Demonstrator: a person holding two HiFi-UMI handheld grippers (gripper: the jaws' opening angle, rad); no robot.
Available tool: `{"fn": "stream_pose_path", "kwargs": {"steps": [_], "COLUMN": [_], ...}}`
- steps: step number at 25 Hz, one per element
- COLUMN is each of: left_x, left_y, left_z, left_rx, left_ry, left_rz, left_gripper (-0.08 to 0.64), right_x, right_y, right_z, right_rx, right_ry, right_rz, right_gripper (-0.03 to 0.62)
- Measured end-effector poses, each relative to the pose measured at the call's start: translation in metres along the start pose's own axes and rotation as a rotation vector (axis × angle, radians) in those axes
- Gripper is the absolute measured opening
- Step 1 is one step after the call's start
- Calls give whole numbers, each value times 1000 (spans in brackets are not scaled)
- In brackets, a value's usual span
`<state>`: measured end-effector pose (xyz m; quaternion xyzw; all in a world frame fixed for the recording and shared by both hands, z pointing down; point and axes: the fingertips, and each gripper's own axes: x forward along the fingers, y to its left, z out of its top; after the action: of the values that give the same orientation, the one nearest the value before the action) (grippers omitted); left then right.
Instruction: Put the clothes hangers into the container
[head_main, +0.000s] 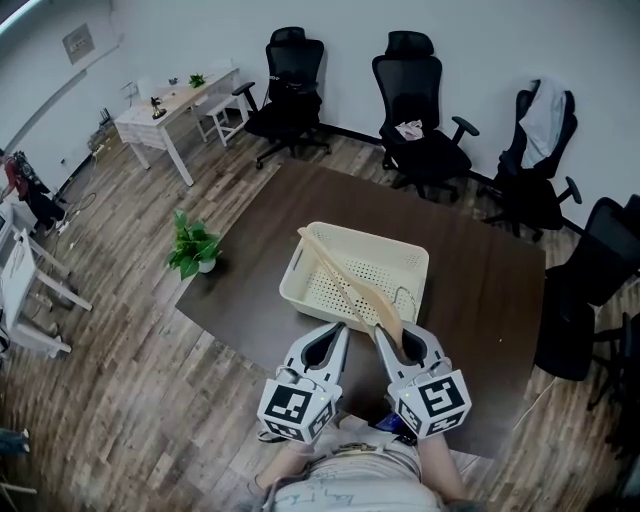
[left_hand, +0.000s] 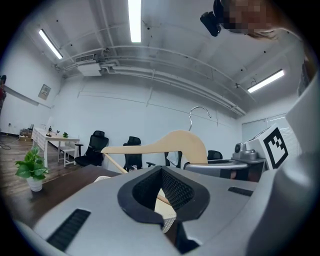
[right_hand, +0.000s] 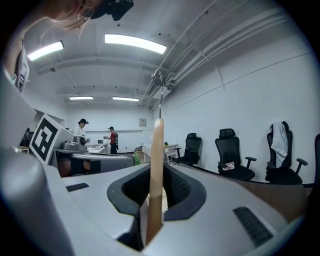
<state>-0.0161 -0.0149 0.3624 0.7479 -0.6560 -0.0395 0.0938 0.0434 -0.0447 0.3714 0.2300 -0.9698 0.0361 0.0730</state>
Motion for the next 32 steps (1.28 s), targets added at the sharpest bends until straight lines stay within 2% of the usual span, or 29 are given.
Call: {"fn": "stream_pose_path", "kwargs": {"steps": [6, 22, 32], "left_x": [20, 72, 89], "left_y": [2, 25, 60], "left_z": [2, 10, 6], "left_rx": [-6, 20, 3], "left_ry": [0, 54, 81], "left_rz": [-48, -278, -324], "left_gripper": [11, 11, 11], "right_x": [2, 49, 83], "right_y": [-15, -27, -28], "right_z": [-2, 0, -9], "right_rx": [15, 38, 59], "right_ry": [17, 26, 60], "right_rz": [-57, -190, -237], "right_gripper": [58, 58, 58]}}
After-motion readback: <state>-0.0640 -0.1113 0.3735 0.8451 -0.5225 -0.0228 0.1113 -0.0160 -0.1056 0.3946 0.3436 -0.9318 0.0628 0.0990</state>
